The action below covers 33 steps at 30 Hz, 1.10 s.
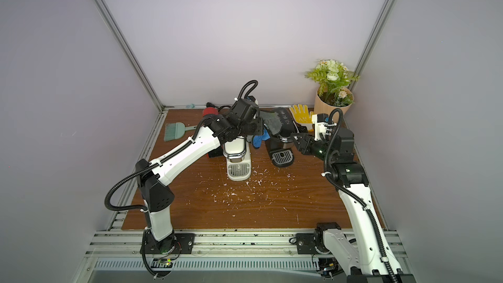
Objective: Wipe the surface of a coffee machine
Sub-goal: Wipe the dirt from the surface of the coffee machine.
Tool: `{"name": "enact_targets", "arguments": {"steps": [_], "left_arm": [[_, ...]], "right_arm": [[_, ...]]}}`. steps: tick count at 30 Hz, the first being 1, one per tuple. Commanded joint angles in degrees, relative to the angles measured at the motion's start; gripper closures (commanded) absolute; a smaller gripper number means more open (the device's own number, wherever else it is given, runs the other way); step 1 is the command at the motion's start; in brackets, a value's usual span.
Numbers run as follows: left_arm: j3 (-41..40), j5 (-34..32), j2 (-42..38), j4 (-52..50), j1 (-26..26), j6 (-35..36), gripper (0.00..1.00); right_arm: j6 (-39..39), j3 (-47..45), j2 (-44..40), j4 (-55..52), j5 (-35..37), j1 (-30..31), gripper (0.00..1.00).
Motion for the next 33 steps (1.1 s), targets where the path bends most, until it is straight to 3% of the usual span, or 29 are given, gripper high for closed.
{"name": "enact_targets", "arguments": {"steps": [1,6,12,18,33], "left_arm": [[4.77,-4.23,4.3,-2.58,0.15,-3.08,1.0],[11.36,-8.49,10.33,-5.29,0.28,-6.51,1.0],[11.65,-10.68,12.57,-6.86,0.37,-12.79,1.0],[10.51,-10.7,14.07,-7.22,0.34,-19.09,1.0],[8.01,-9.47,19.77,-7.29,-0.31,-31.1,1.0]], "right_arm": [[-2.85,-1.03,0.11,0.29,2.14,0.07,0.57],[-3.02,-1.37,1.37,1.15,6.59,-0.03,0.56],[-1.77,-0.61,5.59,3.95,12.23,-0.04,0.56],[-2.61,0.94,9.28,3.9,9.76,-0.03,0.56],[-4.12,0.32,7.73,2.97,10.14,-0.08,0.55]]}}
